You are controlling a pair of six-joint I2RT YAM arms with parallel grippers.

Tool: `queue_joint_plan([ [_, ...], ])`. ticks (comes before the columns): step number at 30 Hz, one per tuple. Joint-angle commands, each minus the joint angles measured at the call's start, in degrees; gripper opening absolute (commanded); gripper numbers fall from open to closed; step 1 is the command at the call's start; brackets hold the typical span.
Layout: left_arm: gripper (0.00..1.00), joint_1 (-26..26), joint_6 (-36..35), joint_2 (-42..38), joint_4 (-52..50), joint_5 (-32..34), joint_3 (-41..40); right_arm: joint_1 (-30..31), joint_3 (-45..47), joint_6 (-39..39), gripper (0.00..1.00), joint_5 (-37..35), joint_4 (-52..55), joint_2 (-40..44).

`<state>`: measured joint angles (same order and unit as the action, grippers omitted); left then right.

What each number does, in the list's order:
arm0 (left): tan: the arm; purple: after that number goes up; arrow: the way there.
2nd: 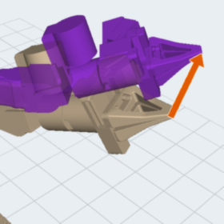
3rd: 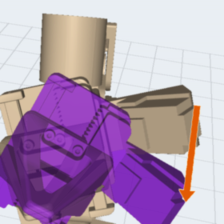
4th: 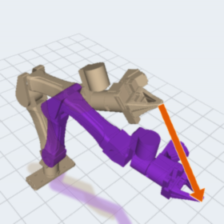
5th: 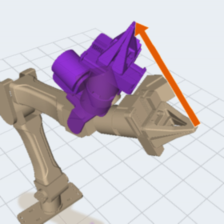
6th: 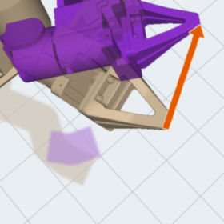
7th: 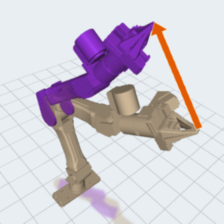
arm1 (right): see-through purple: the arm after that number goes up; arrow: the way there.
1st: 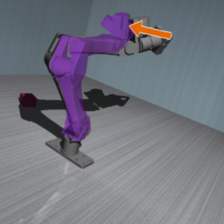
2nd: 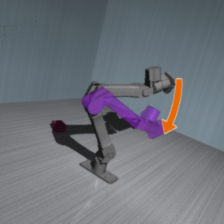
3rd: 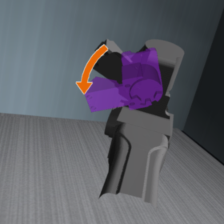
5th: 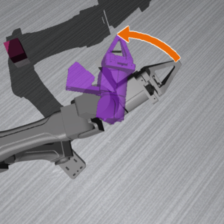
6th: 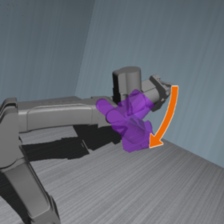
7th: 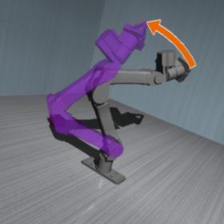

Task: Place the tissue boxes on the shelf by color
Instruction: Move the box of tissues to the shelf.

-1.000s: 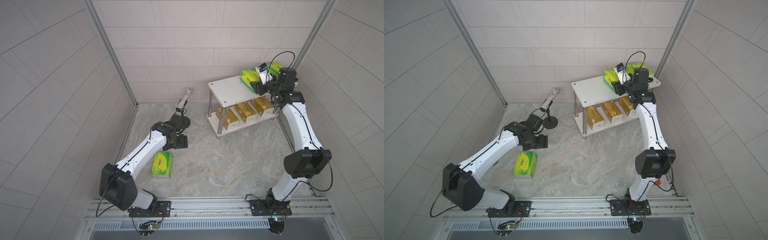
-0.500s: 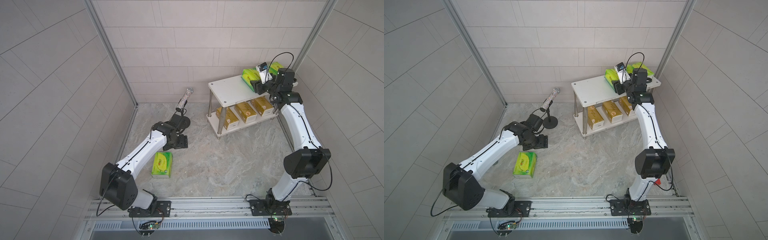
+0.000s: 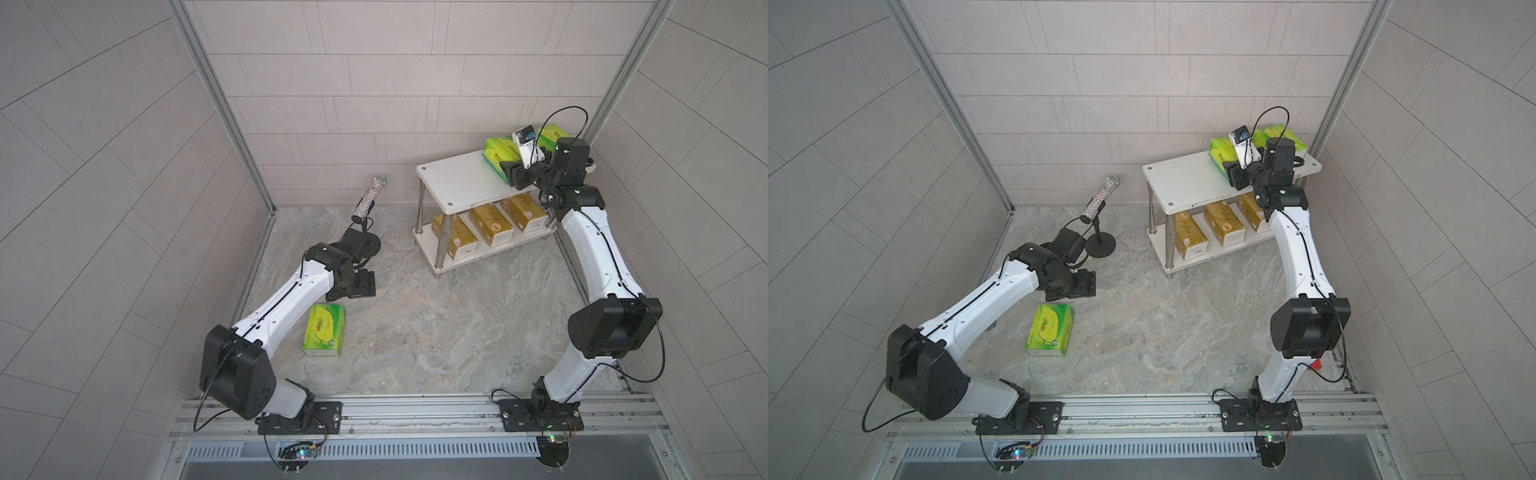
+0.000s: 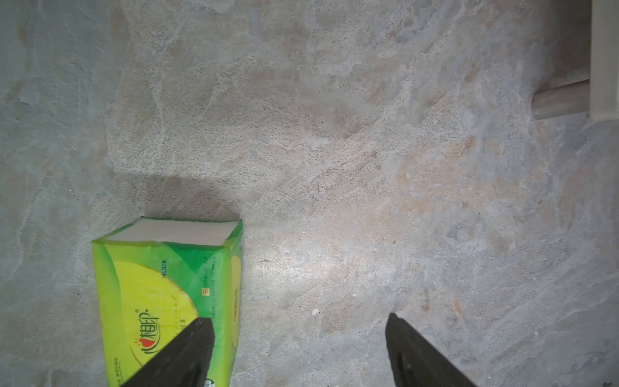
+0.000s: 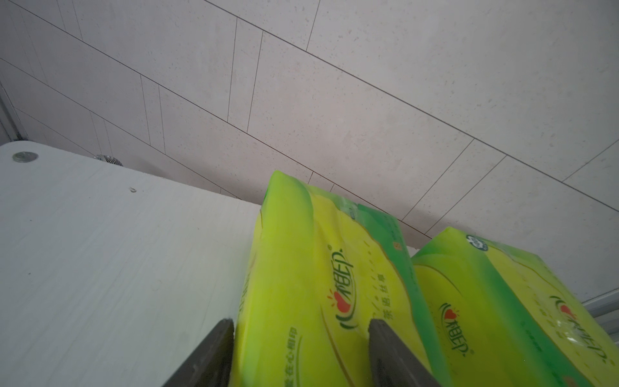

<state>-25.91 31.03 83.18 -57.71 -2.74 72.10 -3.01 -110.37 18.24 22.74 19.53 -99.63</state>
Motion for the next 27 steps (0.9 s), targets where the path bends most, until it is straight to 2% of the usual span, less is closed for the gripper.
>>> queue_joint_plan([
  [1,0.88,-0.5,-0.2,0.2,-1.7,0.7,1.3,0.3,2.1,-0.9,0.68,0.6,6.5,-1.0],
  [22,0.88,-0.5,-0.1,0.1,-1.7,0.9,1.4,0.3,2.3,-4.7,0.89,-1.5,1.0,0.9],
  [27,0.88,-0.5,-0.1,0.0,-1.7,1.1,1.4,0.3,2.3,-6.6,0.91,-1.3,-1.3,1.9],
])
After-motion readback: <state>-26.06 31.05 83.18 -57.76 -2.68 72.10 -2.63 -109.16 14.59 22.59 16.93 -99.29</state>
